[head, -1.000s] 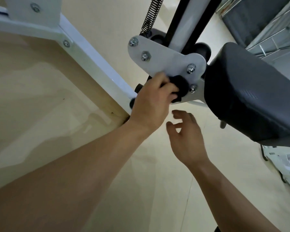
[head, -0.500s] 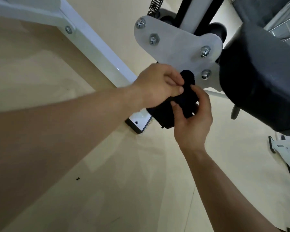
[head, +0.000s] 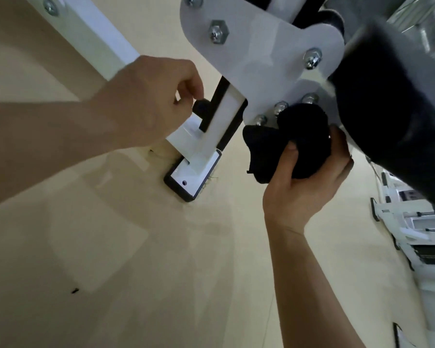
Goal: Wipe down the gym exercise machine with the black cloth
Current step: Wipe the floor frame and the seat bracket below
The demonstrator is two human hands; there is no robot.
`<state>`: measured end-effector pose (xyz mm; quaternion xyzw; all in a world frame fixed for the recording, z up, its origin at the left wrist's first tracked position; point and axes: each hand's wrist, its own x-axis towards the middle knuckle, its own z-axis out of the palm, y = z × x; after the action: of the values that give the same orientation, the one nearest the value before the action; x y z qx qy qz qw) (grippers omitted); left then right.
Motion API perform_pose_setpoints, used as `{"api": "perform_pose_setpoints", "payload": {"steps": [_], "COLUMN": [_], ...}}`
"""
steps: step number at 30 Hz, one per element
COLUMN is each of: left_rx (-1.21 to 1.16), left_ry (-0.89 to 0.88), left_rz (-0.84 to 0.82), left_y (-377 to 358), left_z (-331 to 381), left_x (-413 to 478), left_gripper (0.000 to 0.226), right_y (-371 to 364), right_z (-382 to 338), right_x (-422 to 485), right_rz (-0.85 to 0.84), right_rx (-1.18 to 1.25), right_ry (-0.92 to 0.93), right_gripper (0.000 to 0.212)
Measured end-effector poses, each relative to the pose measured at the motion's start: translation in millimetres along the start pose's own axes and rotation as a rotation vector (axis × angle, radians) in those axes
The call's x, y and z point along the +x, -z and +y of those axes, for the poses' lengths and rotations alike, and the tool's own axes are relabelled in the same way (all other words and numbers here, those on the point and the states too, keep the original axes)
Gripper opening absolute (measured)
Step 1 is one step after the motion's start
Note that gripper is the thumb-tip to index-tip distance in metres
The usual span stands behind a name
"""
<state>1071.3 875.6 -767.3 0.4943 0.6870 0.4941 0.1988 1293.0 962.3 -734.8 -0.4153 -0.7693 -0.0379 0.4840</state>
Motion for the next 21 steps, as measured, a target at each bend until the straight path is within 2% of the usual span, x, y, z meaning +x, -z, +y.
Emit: {"api": "perform_pose_setpoints", "payload": {"steps": [7,12,15,18,21], "left_rx": [0.017,0.038,0.056,0.060,0.077], "left_ry": [-0.106,-0.103,-0.095,-0.096,-0.106], "left_rz": [0.017,-0.001,-0.009,-0.011,-0.016], "left_y": [-3,-4,-6,-9,-14], "left_z": [10,10,11,12,14], "left_x": [11,7,4,4,3], "left_gripper": [0.017,0.018,0.019,0.017,0.016], "right_y": [-21,-28,-21,1,11], "right_z": [2,4,1,-1,-4], "right_x": [6,-15,-11,4,13], "right_rz": [-0.062,-0.192,-0.180,-0.119,-0.136], "right_rx": [-0.033,-0.028,-0.033,-0.055,-0.073], "right_ry": [0.007,-0.092,-0.087,-0.007,0.044], "right_gripper": [0.032,0.028,0.030,0.036,0.040]}}
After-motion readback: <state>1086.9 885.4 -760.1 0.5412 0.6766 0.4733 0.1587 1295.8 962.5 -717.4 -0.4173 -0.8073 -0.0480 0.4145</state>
